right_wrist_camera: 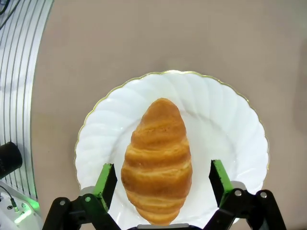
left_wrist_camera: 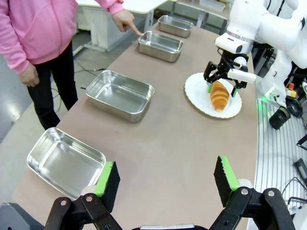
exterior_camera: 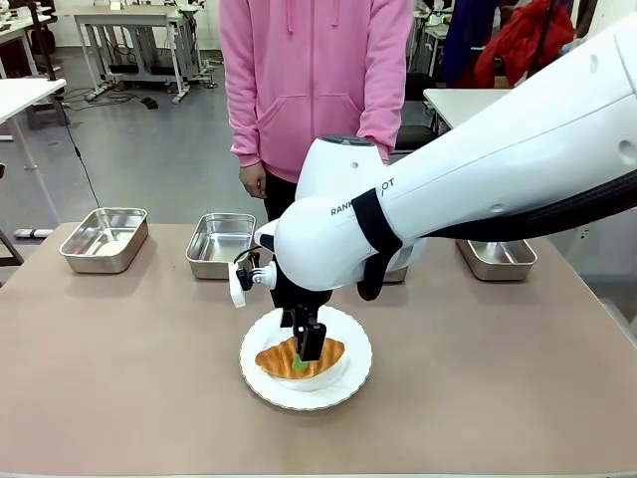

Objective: Place the bread in the container.
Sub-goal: Place the Butter Roll into the Airtight Container indicated by the human.

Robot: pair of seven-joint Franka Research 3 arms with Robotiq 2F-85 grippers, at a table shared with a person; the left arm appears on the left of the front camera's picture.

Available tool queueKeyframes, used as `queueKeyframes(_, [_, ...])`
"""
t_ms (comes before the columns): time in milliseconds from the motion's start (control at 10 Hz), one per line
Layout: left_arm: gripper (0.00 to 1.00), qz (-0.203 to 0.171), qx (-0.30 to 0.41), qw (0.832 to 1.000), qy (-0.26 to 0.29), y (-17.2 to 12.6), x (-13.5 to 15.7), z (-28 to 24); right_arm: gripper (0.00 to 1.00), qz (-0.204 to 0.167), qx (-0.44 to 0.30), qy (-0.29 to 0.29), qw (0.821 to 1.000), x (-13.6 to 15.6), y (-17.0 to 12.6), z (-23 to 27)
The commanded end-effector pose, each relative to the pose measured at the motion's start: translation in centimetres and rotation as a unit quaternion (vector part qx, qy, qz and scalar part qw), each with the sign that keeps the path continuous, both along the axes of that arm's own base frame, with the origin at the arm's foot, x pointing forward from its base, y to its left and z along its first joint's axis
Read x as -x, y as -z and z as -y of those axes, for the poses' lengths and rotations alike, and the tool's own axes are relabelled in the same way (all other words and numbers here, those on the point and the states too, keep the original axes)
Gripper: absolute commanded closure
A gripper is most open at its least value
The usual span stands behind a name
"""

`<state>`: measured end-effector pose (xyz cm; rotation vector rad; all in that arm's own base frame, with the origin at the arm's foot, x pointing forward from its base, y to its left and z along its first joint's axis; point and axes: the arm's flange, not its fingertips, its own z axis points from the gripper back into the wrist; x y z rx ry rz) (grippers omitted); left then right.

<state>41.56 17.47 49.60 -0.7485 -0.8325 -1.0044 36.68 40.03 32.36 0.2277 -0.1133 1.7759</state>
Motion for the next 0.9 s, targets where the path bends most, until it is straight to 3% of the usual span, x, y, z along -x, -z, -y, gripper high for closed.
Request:
queueKeyframes(0, [0.0,0.004,0.0,1.0,0.001,-0.2,0.2,0.1,0.0,0.002,0.014,0.011,1.0,-0.2,0.7,-0.7])
queueKeyframes(800, [0.0,0.004,0.0,1.0,0.001,-0.2,0.2,0.1,0.0,0.003,0.05,0.024,0.998,0.2,2.6,-0.7])
